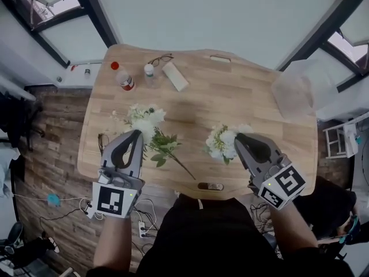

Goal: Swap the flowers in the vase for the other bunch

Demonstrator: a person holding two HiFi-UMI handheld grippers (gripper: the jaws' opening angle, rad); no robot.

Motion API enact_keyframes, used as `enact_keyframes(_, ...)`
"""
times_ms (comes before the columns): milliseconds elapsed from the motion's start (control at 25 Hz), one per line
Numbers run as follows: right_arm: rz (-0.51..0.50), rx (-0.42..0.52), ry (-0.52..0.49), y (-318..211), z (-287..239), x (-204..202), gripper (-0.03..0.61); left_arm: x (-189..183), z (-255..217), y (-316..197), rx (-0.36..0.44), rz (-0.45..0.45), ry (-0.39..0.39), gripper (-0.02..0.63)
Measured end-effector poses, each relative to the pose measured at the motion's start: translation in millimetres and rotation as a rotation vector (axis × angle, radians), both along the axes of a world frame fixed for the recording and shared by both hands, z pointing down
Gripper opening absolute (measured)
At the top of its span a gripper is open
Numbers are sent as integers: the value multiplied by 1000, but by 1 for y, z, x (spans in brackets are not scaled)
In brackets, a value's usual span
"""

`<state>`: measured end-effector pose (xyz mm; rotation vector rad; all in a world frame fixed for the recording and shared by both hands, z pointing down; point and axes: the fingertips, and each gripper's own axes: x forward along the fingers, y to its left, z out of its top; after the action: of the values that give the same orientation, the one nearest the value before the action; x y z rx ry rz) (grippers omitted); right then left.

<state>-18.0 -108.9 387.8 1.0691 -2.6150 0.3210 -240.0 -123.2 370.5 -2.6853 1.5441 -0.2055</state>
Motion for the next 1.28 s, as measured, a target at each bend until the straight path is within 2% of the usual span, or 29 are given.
enact_keyframes(80,-21,-25,6,0,8,-3,68,3,3,3,-10,-10,-2,15)
enact_keyframes(120,-26,-39,14,-1,12,-4,129,4,4,5,-11,-14,-2,15)
enact_keyframes(160,-29,-51,24,-2,16,-5,163,4,4,6,-12,-16,-4,15)
enact_keyframes(240,-32,-66,54,-3,22,-8,173,4,5,8,-14,-19,-10,15)
enact_keyframes(400,-20,-122,122,-6,39,-8,172,0,4,10,-12,-34,-14,15)
enact_keyframes(600,-44,-200,141,-2,58,-11,172,-4,3,10,-4,-49,-8,15)
enact_keyframes(640,-44,-196,143,-1,58,-11,165,-5,2,10,-3,-51,-8,15)
enact_keyframes(720,-36,-171,151,-2,55,-8,91,-6,1,10,2,-55,-12,15)
enact_keyframes(760,-30,-159,155,-2,53,-6,79,-6,-1,10,5,-56,-14,15)
enact_keyframes(960,-6,-119,134,-2,41,5,61,-1,-8,7,19,-54,-20,15)
enact_keyframes(1160,-20,-95,122,1,27,8,61,6,-20,5,59,-31,-22,15)
enact_keyframes(1280,-23,-75,115,3,18,10,61,8,-24,5,55,-40,-25,15)
